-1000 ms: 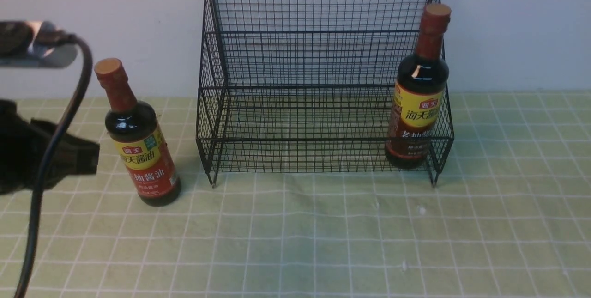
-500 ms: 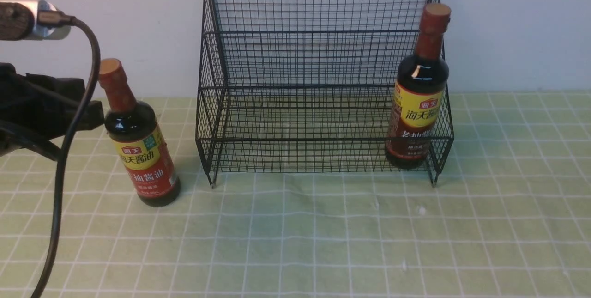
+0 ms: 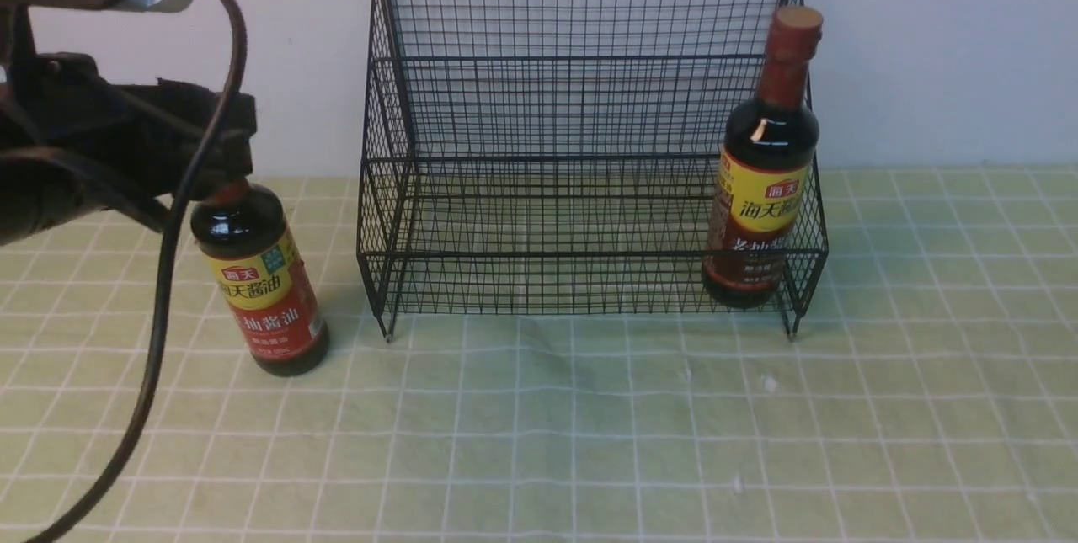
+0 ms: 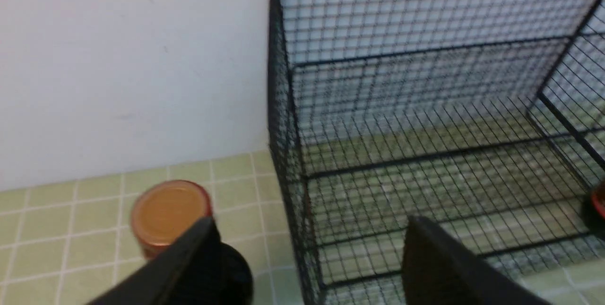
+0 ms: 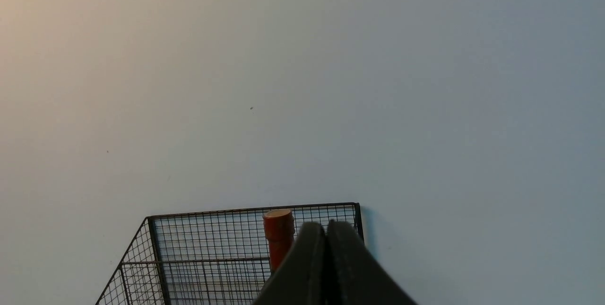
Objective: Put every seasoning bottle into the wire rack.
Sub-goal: Use the left arm to grab the condiment bottle closest to it
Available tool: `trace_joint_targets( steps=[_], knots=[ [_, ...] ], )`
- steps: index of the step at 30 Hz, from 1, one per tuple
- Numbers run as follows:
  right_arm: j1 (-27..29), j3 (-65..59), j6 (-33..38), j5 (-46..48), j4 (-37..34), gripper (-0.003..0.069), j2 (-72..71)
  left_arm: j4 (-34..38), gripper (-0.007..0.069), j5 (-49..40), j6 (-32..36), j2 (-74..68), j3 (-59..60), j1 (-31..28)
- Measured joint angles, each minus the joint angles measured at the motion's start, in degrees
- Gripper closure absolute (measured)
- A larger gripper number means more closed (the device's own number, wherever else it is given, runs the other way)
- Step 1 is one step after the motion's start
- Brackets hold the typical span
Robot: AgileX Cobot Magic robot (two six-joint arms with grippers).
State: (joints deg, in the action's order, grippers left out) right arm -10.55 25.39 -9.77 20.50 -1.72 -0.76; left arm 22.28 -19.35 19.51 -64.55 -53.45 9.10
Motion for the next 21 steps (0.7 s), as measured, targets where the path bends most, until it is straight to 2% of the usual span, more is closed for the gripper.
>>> trace_joint_targets(
  steps=[2, 3, 5, 7, 10, 13, 16, 21],
  knots=[
    [0.0, 0.0, 0.0, -0.05, -0.74, 0.0671, 0.0, -0.64, 0.01, -6.12, -0.3, -1.45, -4.61, 0.01],
    [0.0, 0.0, 0.0, -0.05, -0.75, 0.0671, 0.0, -0.64, 0.0098, -6.12, -0.38, -1.45, -4.61, 0.06],
    [0.0, 0.0, 0.0, -0.06, -1.01, 0.0671, 0.0, -4.05, 0.0084, -12.26, -3.05, -3.2, -10.97, 0.06],
    [0.0, 0.0, 0.0, -0.06, -1.14, 0.0671, 0.0, -6.43, 0.0084, -14.94, -6.0, -4.14, -13.68, -0.15],
    [0.0, 0.0, 0.0, -0.06, -1.4, 0.0671, 0.0, -13.17, 0.0082, -21.58, -13.64, -7.7, -20.75, -1.1],
    [0.0, 0.0, 0.0, -0.06, -1.66, 0.0671, 0.0, -19.8, 0.0082, -28.76, -18.53, -12.82, -26.6, -1.5],
    [0.0, 0.0, 0.0, -0.06, -1.86, 0.0671, 0.0, -22.83, 0.0082, -32.45, -20.23, -17.53, -29.67, -1.5],
    [0.0, 0.0, 0.0, -0.06, -1.91, 0.0671, 0.0, -23.26, 0.0082, -35.07, -20.69, -22.73, -31.25, -1.5]
  ],
)
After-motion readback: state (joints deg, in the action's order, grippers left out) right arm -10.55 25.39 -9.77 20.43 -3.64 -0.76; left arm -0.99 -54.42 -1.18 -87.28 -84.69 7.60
